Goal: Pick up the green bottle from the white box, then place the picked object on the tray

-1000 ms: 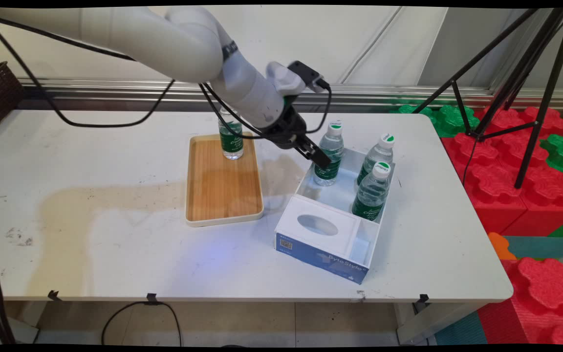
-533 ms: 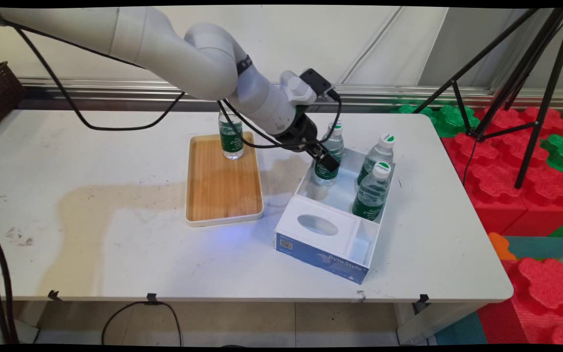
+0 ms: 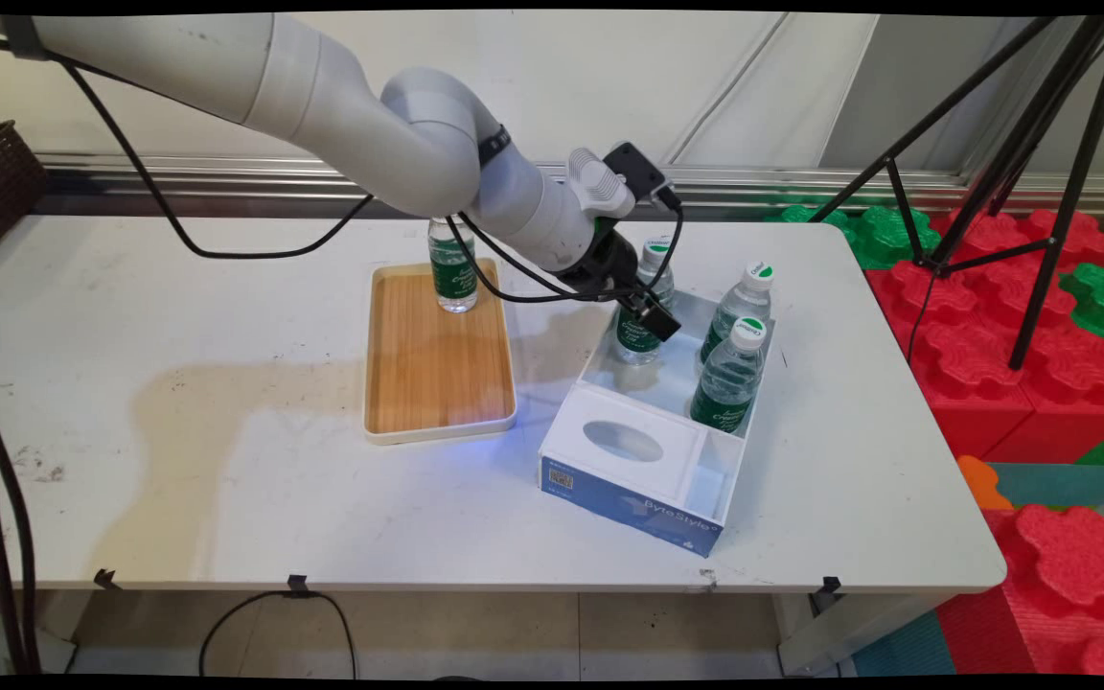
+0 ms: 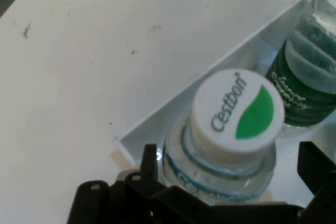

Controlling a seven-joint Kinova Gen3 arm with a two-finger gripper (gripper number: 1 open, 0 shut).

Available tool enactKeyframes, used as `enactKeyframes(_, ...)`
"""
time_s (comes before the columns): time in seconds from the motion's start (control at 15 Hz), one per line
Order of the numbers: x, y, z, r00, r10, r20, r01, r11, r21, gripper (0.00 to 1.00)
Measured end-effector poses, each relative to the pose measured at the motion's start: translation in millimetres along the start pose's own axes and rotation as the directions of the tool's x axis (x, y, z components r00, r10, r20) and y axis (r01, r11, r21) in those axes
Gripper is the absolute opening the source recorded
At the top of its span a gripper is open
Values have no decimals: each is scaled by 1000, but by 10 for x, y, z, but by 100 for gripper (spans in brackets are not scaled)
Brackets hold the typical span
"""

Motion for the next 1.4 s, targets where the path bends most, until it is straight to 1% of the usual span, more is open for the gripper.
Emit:
enactKeyframes(0.47, -11, -6, 92, 999, 40, -29, -39, 999, 16, 100)
enactKeyframes(0.53, -13, -7, 99, 999, 44, -32, -44, 999, 18, 0)
enactKeyframes(0.8, -16, 9, 109, 997, 62, -39, -61, 998, 26, 0)
enactKeyframes(1.13, 16, 47, 58, 997, 59, -44, -58, 998, 35, 0)
enactKeyframes(1.27, 63, 38, 7, 998, 47, -41, -45, 998, 45, 0)
enactKeyframes(1.4, 161, 7, -86, 999, 28, -43, -26, 998, 59, 0)
